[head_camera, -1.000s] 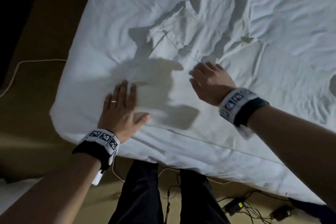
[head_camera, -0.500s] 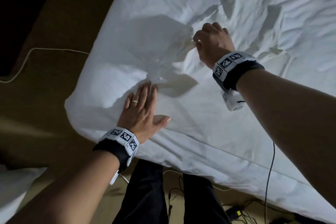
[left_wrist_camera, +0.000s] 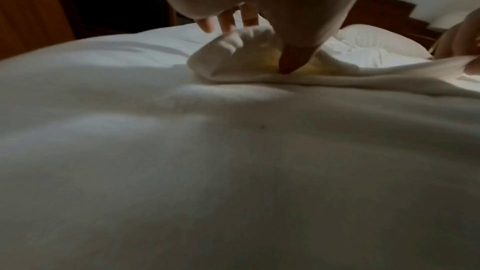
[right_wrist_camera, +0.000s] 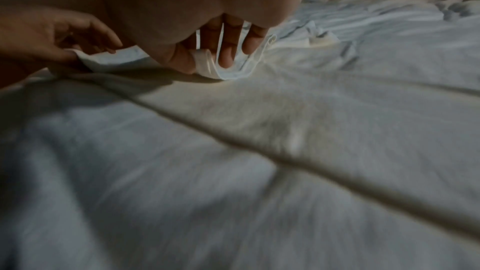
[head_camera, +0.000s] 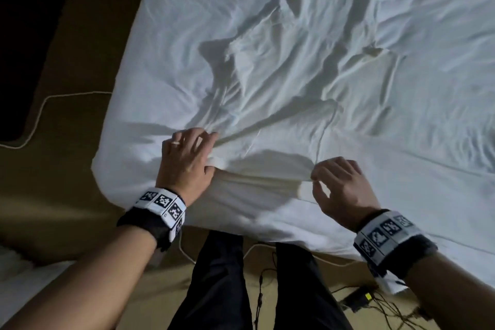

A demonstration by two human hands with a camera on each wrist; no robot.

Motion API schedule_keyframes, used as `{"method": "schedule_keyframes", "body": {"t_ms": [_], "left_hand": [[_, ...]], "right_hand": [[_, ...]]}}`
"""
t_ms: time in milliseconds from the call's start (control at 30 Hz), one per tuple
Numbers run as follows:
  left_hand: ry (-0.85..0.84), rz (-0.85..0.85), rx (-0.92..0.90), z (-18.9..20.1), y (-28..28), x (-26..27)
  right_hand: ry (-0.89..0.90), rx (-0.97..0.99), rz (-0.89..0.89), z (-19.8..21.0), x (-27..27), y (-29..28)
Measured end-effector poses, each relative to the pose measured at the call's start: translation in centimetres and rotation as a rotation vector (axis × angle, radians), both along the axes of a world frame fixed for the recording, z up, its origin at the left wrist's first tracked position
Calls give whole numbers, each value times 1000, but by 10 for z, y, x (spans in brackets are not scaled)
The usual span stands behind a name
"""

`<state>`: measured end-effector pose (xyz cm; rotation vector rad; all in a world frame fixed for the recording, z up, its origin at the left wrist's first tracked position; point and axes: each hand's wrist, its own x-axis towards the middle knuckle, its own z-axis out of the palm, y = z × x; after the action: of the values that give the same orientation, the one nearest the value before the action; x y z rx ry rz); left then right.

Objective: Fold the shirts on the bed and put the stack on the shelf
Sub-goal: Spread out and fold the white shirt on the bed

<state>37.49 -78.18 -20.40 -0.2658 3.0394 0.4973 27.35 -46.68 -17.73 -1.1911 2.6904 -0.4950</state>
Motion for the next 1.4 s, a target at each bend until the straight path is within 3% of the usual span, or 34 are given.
{"method": "schedule_keyframes", "body": {"t_ms": [233,500,700,1000,1167,1267,1400], "left_hand": [[61,-300,-44,-4,-18,6],[178,-384,-102,-7,-35,20],[187,-338,-179,-8,-42,28],[22,-350,-238,0,-44,24],[25,-264,-129,16,-4,-3],[-90,-359,-114,-2,35,-12],[-223,-325,-184,-30,47,-6]], "right_hand": [[69,-38,2,-14,26,7],[49,-25,36,-18,24,16],[20,-27,72,-18,26,18],[-74,80,102,-12,22,15],[-37,26,-57,1,0,-15],[-52,209,-69,-8,-5,-43],[-116,396,-77,-34,-8,-41]]}}
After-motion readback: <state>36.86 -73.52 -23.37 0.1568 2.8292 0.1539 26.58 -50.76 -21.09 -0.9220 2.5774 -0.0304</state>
